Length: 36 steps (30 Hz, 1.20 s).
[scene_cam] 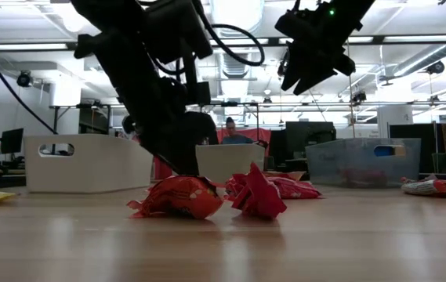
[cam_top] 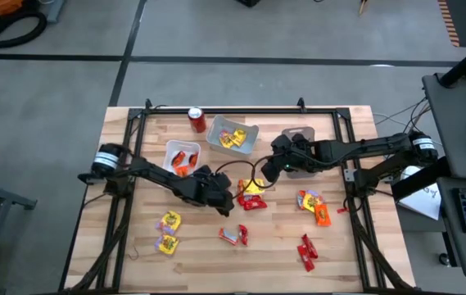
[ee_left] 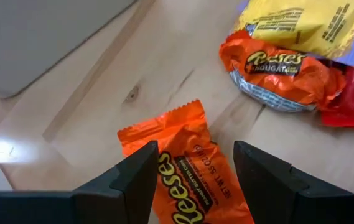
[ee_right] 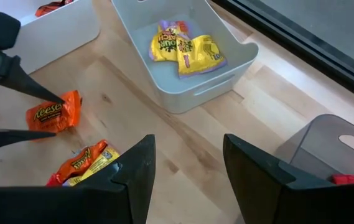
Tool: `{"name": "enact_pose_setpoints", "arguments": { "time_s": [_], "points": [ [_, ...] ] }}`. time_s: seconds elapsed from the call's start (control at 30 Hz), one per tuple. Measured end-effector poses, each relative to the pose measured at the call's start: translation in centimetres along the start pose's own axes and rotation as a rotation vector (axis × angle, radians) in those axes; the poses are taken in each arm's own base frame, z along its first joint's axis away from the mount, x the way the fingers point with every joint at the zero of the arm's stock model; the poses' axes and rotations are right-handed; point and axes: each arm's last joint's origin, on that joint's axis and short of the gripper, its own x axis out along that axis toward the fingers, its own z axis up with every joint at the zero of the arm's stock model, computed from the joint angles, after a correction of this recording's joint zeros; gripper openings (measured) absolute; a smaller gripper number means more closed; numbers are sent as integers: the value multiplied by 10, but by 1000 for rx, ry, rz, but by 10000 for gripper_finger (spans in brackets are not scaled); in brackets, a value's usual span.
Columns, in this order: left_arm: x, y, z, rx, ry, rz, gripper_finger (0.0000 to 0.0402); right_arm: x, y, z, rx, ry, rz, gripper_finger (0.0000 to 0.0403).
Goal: Sort candy
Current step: Put the orange chocolate into the white bin
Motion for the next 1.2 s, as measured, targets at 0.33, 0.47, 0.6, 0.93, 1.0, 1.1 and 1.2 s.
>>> {"name": "enact_pose_setpoints", "arguments": {
  "time_s": [0.33, 0.47, 0.6, 0.93, 1.0, 1.1, 1.2],
  "points": [
    [14, -4, -9, 33, 28, 28, 187, 0, 1, 1, 21, -8, 16, 178],
    [15, -5, -9, 39, 30, 27, 156, 0, 2, 2, 29, -19, 24, 178],
    [15, -4, -9, 44, 32, 24, 113, 0, 3, 2, 32, -22, 27, 178],
    [11, -3, -8, 56, 34, 14, 42, 0, 3, 2, 32, -22, 27, 178],
    [9, -2, -6, 64, 33, 6, 38, 0, 3, 2, 31, -22, 27, 178],
    [4, -1, -3, 83, 20, -5, 37, 0, 3, 2, 30, -22, 27, 178],
    [-3, 1, 1, 96, 1, -16, 37, 0, 3, 2, 29, -22, 27, 178]
  ]
}}
